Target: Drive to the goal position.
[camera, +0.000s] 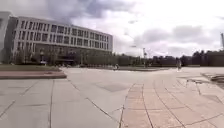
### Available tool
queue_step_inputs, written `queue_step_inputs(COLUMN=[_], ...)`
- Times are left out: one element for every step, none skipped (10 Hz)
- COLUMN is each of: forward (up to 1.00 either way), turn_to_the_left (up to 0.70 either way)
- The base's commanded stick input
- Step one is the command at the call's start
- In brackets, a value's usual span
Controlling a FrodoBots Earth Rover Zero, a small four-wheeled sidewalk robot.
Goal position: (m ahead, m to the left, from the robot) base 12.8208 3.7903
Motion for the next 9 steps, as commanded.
queue_step_inputs(forward=[0.70,0.57,0.12,0.00,0.00,0.00,0.00,0.00,0.00], turn_to_the_left=[0.00,0.00,0.00,0.00,0.00,0.00,0.00,0.00,0.00])
